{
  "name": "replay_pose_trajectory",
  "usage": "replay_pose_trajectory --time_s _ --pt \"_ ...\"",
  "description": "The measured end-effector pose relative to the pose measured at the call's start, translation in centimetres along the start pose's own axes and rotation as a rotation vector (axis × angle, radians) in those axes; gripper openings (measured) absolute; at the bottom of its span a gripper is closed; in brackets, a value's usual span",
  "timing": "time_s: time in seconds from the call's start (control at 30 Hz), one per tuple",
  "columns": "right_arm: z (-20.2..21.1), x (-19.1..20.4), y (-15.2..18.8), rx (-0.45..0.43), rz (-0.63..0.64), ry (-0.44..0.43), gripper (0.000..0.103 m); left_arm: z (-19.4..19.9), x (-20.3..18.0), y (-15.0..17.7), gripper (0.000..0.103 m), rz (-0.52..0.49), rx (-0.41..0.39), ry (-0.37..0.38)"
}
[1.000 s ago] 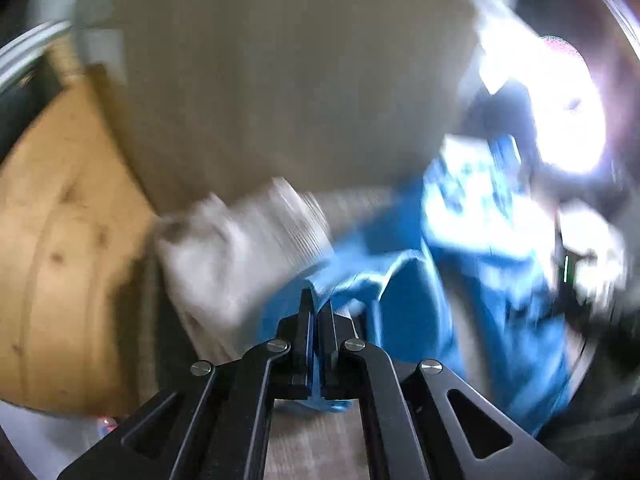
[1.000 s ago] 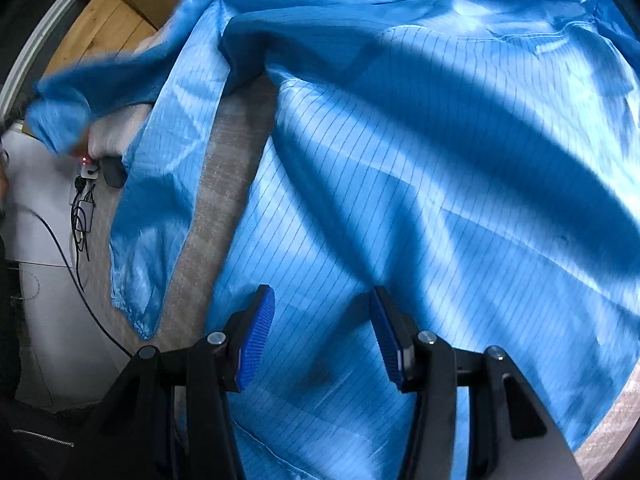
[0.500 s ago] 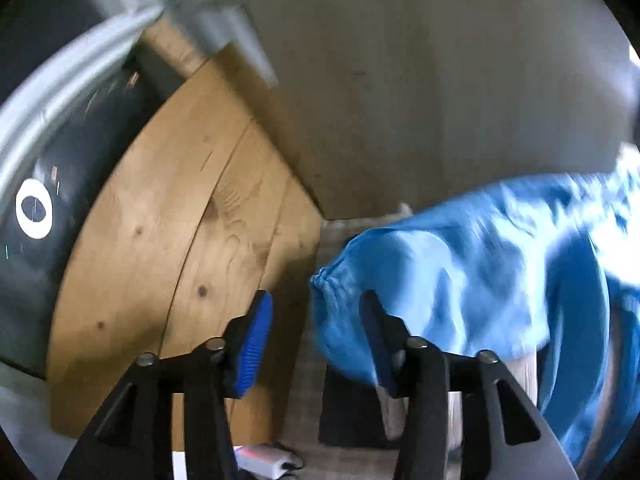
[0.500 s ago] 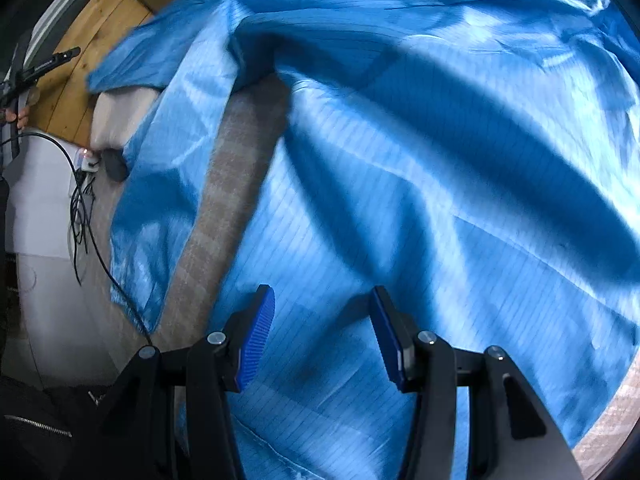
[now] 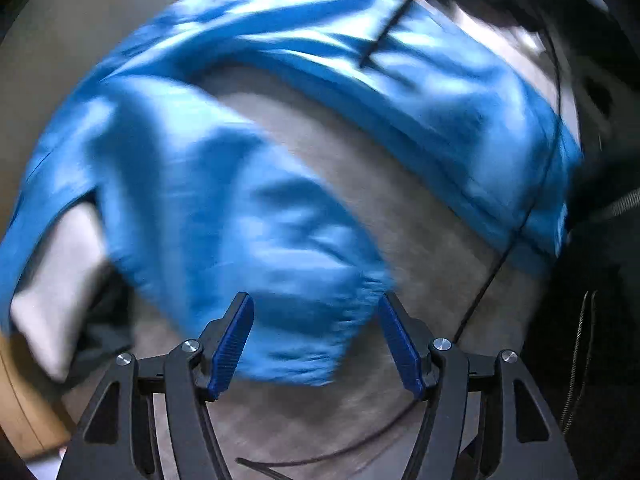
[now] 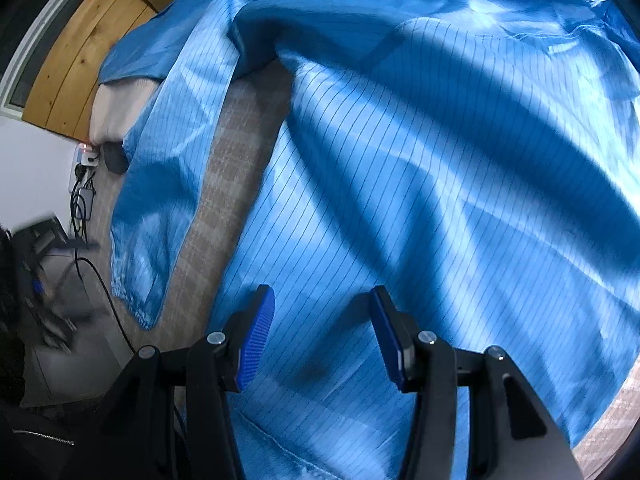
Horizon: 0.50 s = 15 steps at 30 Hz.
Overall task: Fold clothes
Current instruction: 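Grasp a coat sleeve cuff with the left gripper and lift it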
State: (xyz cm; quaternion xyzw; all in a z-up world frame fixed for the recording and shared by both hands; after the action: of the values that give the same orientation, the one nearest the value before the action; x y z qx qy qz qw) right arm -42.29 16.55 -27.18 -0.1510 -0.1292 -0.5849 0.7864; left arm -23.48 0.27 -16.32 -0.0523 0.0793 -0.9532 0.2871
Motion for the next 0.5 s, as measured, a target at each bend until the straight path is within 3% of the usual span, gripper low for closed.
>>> replay_pose_trajectory --time_s 0.13,0.27,0.3,0.37,0.47,0.5 --pt "0.1 0.2 0.5 0.007 0.007 -0.003 0.049 -3.2 -1.2 -0.4 0.065 -0.104 0.074 -0.104" --pt "0.5 0.0 0.7 -0.001 0.007 -0.009 0.049 -3.4 -0.6 -0.9 0.066 -0.079 0.051 -0.056" --pt "0.6 -0.2 0.7 -0.004 0.004 -0.007 0.049 -3.4 -0.5 -0.8 0.061 -0.069 0.045 -0.019" --pt "0.8 -0.8 0.6 -0.014 -0.01 -0.002 0.049 -3.0 -0.2 -0.8 0.004 -0.022 0.036 0.105" --pt "0.9 -1.9 0.4 -0.023 -0.044 -0.009 0.049 -1.5 2.8 -1.5 0.004 0.086 0.011 0.073" --pt "0.9 -2.2 0.4 -0.026 -0.053 -0.019 0.049 0.2 4.9 -2.0 0.004 0.149 -0.036 0.089"
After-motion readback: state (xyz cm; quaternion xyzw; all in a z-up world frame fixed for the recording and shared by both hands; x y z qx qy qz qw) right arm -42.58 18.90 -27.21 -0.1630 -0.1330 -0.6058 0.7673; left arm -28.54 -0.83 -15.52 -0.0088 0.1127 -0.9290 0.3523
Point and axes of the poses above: each gripper's, at about its wrist camera, not at the fingertips, and z roughly against the way its jaws point, x to its left, y to its underside, the point moved 6 cm from there along -z, roughly the way its jaws point, and after that the axes turned 2 degrees about x, right-handed, at the moved point
